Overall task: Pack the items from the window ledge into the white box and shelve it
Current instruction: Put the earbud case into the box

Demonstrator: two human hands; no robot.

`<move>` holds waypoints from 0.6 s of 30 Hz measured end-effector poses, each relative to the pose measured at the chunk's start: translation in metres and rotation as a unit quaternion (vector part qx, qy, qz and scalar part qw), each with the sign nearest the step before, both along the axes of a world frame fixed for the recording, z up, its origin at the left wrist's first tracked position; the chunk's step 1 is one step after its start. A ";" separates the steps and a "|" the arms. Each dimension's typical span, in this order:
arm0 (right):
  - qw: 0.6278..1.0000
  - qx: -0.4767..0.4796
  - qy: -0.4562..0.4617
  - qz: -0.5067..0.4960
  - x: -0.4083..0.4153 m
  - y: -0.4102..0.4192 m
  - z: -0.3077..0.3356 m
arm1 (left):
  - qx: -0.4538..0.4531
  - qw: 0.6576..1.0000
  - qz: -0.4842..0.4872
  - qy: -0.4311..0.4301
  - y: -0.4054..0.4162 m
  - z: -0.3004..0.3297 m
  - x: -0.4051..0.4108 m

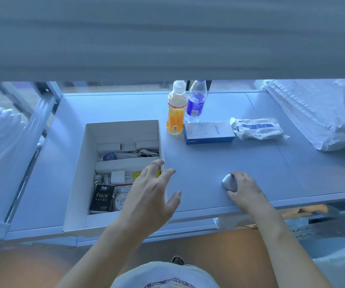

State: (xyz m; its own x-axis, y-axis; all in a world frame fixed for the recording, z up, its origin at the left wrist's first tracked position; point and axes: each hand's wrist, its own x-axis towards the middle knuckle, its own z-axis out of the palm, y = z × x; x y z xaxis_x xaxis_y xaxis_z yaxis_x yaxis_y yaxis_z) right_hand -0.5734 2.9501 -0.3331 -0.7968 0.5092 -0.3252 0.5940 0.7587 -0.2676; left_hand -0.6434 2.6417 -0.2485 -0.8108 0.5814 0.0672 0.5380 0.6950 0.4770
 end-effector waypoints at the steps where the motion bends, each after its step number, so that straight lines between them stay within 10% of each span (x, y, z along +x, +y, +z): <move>1: 1.000 0.011 0.007 0.007 0.000 0.000 -0.004 | -0.004 1.000 0.003 0.002 0.002 0.000 0.000; 18: 0.951 -0.081 0.257 0.150 -0.063 -0.084 0.087 | 0.072 0.984 0.161 0.041 -0.082 0.015 -0.026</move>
State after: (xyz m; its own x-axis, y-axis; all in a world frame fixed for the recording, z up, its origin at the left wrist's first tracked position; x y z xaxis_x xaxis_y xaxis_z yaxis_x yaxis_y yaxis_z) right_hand -0.6363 2.8659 -0.2457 -0.9736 0.2093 0.0908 0.1162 0.7975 -0.5920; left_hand -0.6695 2.5599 -0.2336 -0.9397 0.2757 0.2024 0.3420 0.7639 0.5473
